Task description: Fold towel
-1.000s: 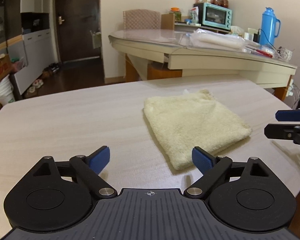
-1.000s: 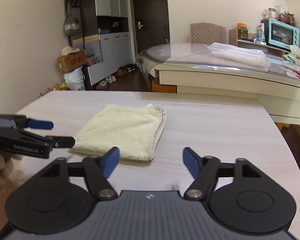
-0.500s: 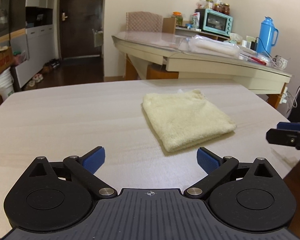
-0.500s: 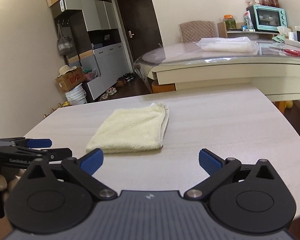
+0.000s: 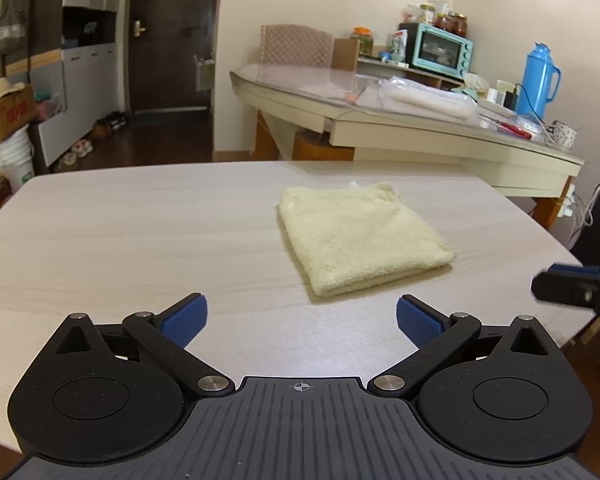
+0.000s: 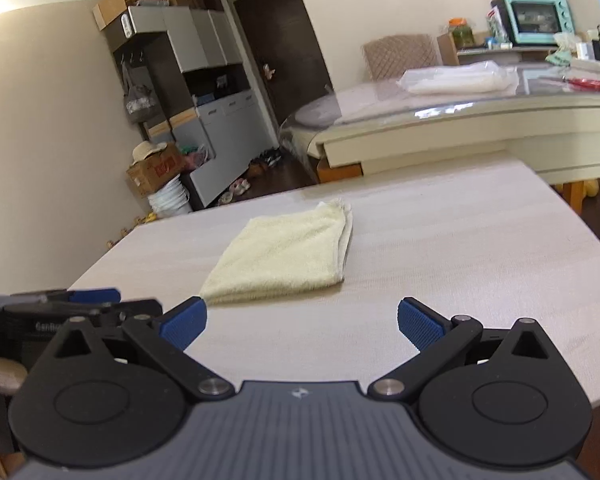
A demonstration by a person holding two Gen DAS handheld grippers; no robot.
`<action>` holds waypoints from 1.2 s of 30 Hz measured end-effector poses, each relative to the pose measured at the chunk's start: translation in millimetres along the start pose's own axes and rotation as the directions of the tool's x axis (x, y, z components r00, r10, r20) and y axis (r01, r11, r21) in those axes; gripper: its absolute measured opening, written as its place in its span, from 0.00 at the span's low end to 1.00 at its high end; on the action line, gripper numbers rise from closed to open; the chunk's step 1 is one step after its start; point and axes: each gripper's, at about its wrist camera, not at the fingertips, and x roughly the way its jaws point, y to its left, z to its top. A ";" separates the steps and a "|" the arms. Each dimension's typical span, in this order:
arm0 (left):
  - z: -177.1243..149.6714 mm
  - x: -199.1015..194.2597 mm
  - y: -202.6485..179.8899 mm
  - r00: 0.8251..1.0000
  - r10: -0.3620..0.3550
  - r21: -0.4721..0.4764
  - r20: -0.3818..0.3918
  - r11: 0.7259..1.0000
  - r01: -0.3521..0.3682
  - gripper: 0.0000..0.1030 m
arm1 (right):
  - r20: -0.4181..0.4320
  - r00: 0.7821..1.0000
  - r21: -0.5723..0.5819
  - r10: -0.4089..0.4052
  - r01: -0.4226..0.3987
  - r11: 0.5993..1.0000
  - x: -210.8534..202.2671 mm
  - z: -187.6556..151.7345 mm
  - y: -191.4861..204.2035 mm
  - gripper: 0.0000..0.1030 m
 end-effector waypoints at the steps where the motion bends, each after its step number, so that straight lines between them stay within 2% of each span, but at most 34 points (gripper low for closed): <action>1: 0.3 -0.5 -1.1 1.000 -0.003 -0.004 -0.007 1.000 0.003 1.00 | -0.004 1.000 -0.009 -0.008 0.007 1.000 -2.1 -0.7 2.0 1.00; 8: -0.9 -4.0 -9.2 1.000 -0.011 -0.008 -0.025 1.000 0.011 1.00 | 0.003 1.000 -0.041 -0.023 0.023 0.999 -15.0 3.3 10.2 1.00; 20: -1.6 -6.8 -13.3 0.999 -0.026 -0.002 -0.025 1.000 0.026 1.00 | -0.039 0.999 -0.082 -0.033 0.030 0.996 -10.6 1.6 23.2 1.00; 24: -0.2 -6.8 -13.9 1.000 -0.001 -0.018 -0.010 1.000 0.001 1.00 | -0.042 0.998 -0.073 -0.042 0.038 0.997 -8.1 3.1 21.1 1.00; 28: 2.3 -6.5 -12.8 1.000 0.007 -0.042 -0.004 0.999 -0.007 1.00 | -0.043 0.997 -0.113 -0.066 0.061 0.992 -6.1 2.5 25.2 1.00; 36: 7.1 1.8 -18.4 0.999 0.021 0.001 -0.024 1.000 -0.021 1.00 | -0.045 0.994 -0.095 -0.098 0.093 0.991 0.8 6.0 18.6 1.00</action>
